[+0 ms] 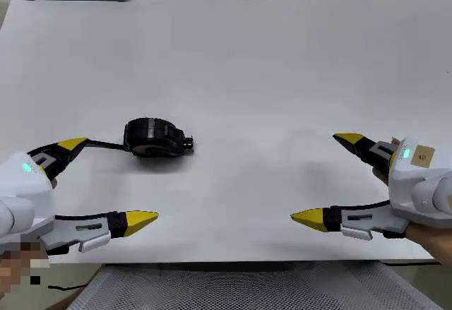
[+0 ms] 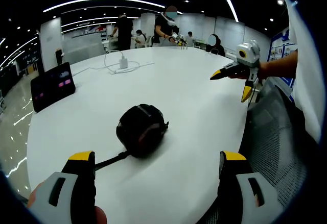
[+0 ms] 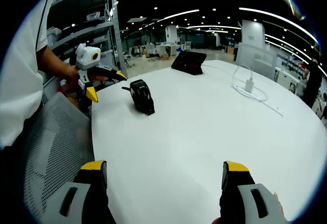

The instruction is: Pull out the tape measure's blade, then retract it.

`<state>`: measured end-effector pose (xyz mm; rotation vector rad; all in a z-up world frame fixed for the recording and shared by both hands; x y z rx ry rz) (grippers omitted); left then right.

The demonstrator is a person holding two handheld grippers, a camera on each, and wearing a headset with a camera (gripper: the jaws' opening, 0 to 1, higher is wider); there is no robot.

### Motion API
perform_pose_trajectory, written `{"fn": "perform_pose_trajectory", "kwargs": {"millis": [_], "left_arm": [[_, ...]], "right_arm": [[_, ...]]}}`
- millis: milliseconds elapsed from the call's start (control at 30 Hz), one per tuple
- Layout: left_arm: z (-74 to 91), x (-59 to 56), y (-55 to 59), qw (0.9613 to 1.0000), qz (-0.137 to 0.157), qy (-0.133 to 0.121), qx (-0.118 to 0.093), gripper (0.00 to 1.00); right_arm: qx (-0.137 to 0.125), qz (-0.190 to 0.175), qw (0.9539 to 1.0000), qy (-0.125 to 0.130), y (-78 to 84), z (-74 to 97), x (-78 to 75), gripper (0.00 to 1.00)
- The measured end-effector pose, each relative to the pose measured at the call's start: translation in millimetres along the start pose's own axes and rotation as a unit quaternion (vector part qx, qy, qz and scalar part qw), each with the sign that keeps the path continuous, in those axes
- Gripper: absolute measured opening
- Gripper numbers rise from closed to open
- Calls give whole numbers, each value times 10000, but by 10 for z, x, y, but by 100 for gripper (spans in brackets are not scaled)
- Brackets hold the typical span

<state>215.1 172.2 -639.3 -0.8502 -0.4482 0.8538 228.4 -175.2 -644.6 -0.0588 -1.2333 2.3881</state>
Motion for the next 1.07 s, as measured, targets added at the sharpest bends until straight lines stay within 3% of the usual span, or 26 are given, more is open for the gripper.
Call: {"fn": "perform_pose_trajectory", "kwargs": {"millis": [167,700,1067], "left_arm": [[9,5,-5,10000,-48,23,13,99],[-13,-19,49,9997,-121,131,151,99],[-17,-8,34,9998,-76,137,116,99]], "right_arm": [[23,8,10000,-16,9,-8,-1,99],[26,-6,10000,-53,10,-27,-11,99],[46,-11,10000,-58,15,-33,-4,98]]}}
Point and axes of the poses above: the centre of the closed fingertips' face, and the gripper's own axes: z roughly backward along the fingers, x roughly to its left, y roughly out of its underside, the point moved 7 cm from there along z, roughly backward along the fingers, and after that the axes turned 7 degrees about -y, right-handed, at the moved point
